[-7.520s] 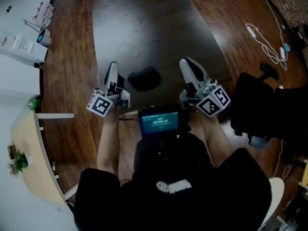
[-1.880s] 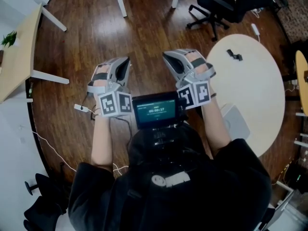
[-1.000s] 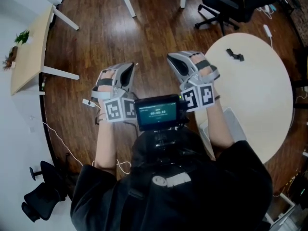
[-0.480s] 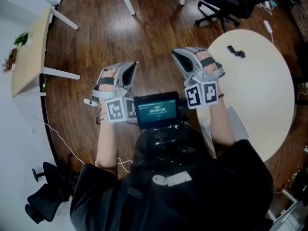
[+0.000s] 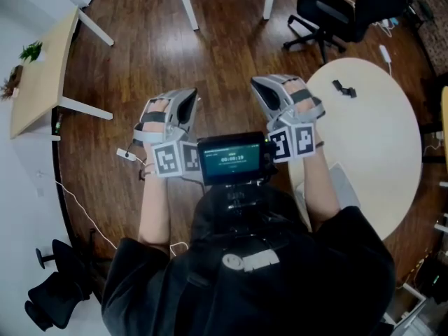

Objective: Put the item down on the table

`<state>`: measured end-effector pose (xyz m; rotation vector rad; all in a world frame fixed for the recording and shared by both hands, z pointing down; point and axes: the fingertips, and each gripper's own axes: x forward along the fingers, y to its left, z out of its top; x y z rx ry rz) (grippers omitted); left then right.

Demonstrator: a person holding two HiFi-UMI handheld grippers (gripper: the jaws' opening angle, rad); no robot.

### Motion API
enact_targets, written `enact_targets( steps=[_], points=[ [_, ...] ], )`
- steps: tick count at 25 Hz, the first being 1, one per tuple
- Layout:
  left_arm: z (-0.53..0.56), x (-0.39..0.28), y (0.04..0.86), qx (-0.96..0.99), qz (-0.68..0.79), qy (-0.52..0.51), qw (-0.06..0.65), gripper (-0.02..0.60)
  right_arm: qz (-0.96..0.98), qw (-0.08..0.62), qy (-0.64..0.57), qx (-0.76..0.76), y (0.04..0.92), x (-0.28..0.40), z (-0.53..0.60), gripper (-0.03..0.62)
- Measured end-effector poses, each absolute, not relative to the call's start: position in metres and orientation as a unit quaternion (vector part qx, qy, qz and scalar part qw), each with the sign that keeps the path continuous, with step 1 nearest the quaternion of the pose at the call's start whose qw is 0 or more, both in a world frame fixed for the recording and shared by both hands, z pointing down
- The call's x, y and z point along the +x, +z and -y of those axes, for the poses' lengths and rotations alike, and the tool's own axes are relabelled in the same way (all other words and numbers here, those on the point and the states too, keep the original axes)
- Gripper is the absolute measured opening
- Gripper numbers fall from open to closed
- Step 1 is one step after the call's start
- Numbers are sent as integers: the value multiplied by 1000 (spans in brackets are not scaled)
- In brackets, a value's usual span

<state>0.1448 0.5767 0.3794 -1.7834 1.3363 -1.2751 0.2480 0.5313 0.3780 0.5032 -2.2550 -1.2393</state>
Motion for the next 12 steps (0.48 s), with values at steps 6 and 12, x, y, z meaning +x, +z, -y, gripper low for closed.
enact_targets(
  steps=[6, 12],
  points=[
    [-581, 126, 382, -670, -501, -470, 281, 1, 831, 260, -454, 187, 379, 227, -537, 8],
    [-575, 111, 384, -679, -492, -465, 283, 1, 841, 243, -436, 210, 370, 210, -534, 6]
  ],
)
